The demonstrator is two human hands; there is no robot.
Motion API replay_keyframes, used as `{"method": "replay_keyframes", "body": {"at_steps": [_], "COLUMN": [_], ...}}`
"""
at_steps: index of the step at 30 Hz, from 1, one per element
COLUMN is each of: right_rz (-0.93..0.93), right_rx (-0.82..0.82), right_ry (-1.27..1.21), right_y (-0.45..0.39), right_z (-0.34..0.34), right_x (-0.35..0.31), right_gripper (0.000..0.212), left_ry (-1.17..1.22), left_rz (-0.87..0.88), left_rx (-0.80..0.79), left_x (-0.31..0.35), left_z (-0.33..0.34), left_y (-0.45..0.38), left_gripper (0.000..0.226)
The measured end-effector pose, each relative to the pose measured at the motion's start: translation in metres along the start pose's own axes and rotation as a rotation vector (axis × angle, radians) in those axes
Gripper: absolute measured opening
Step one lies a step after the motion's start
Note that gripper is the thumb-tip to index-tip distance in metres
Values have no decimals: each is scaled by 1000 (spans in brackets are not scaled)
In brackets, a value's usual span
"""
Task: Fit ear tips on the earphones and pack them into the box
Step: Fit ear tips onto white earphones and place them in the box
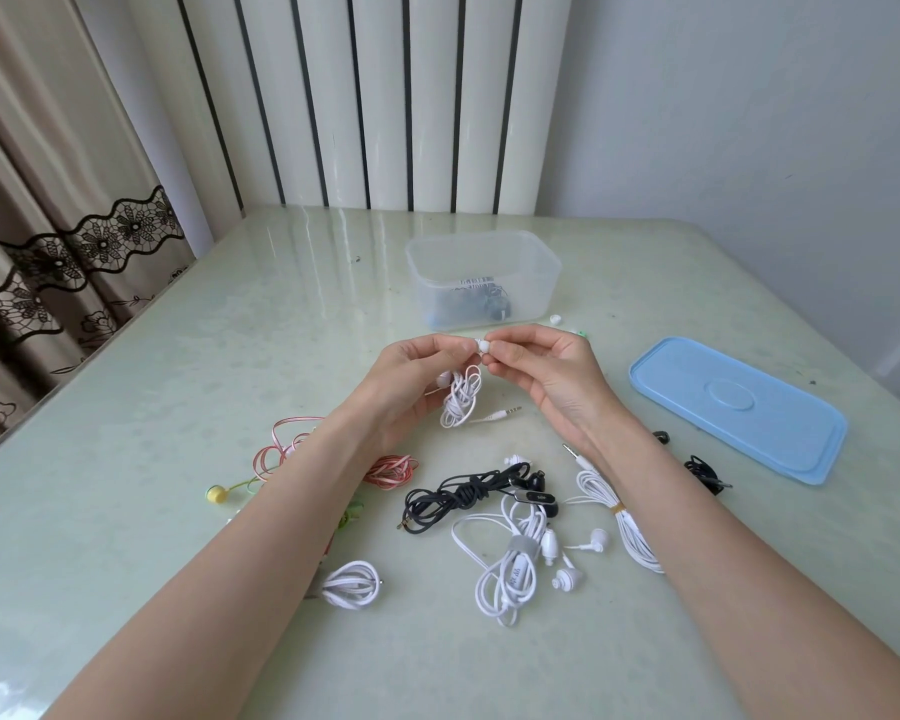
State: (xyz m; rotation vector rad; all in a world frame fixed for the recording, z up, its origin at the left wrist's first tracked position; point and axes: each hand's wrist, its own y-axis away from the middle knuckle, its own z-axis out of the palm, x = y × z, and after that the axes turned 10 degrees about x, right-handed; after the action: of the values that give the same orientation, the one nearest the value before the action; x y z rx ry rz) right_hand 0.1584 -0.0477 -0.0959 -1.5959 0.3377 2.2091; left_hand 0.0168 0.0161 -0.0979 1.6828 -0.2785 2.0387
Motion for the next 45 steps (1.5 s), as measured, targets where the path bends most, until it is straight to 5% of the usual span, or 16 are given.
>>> {"method": "replay_keyframes", "body": {"at_steps": [45], "right_rz": [52], "right_rx": [-43], "right_ry": [-51], "right_y": [-1], "right_z": [-2], "right_x": [-2], "right_gripper": [14], "left_ry": [19], "left_rz": [27], "left_rx": [24], "left_x": [0], "left_z": [-1], "left_y": [-2], "left_gripper": [12]}}
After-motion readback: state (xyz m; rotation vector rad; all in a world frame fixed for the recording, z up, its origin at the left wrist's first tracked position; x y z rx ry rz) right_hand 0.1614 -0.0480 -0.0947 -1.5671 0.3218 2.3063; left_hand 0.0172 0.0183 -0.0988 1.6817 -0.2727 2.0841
